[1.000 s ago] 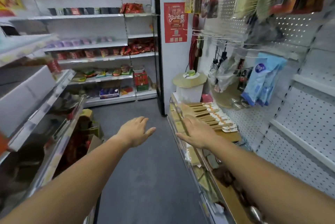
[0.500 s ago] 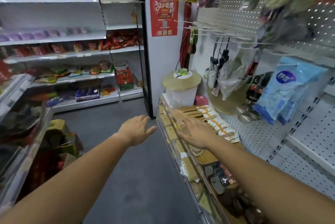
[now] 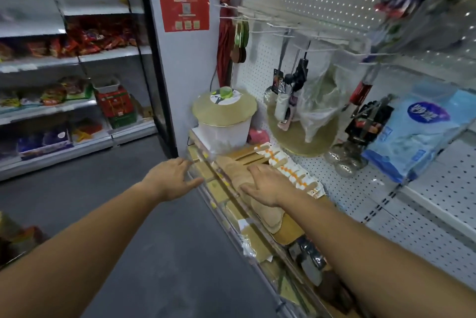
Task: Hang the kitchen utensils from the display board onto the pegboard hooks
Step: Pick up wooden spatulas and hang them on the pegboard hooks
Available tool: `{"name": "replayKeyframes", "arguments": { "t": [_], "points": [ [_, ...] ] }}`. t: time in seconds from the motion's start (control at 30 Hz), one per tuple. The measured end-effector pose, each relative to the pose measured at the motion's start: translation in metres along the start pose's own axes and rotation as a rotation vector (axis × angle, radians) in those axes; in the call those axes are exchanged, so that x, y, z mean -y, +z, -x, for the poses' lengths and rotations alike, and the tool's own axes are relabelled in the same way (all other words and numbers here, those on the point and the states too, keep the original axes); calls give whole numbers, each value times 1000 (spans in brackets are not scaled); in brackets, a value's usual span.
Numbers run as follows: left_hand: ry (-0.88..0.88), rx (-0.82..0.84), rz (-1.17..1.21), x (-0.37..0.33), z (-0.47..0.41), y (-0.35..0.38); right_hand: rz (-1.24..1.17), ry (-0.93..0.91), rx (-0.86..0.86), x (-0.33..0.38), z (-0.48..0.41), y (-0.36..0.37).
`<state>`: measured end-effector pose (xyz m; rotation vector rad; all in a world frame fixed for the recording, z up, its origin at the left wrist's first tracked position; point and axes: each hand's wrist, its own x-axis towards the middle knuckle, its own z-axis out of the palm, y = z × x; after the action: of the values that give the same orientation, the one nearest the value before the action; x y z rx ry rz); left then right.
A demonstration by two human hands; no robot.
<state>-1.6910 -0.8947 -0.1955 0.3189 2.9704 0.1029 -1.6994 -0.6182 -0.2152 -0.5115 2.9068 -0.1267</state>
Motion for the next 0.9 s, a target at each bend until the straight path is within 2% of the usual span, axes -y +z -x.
{"name": "replayKeyframes", "arguments": {
  "t": [0.2,0.43,0.6,0.9],
  "points": [
    [118,44,-10,6,-89,17,-45,93,17,-27,-57,15],
    [249,131,-67,-13,-208,44,-151,244,35,-92,-115,36],
    [351,132,-94,-42,-264,55,-227,340,61,-119,-133,55],
    [596,263,-202,-77,-356,105,-379,636,111,-151,-133,106]
  ]
}}
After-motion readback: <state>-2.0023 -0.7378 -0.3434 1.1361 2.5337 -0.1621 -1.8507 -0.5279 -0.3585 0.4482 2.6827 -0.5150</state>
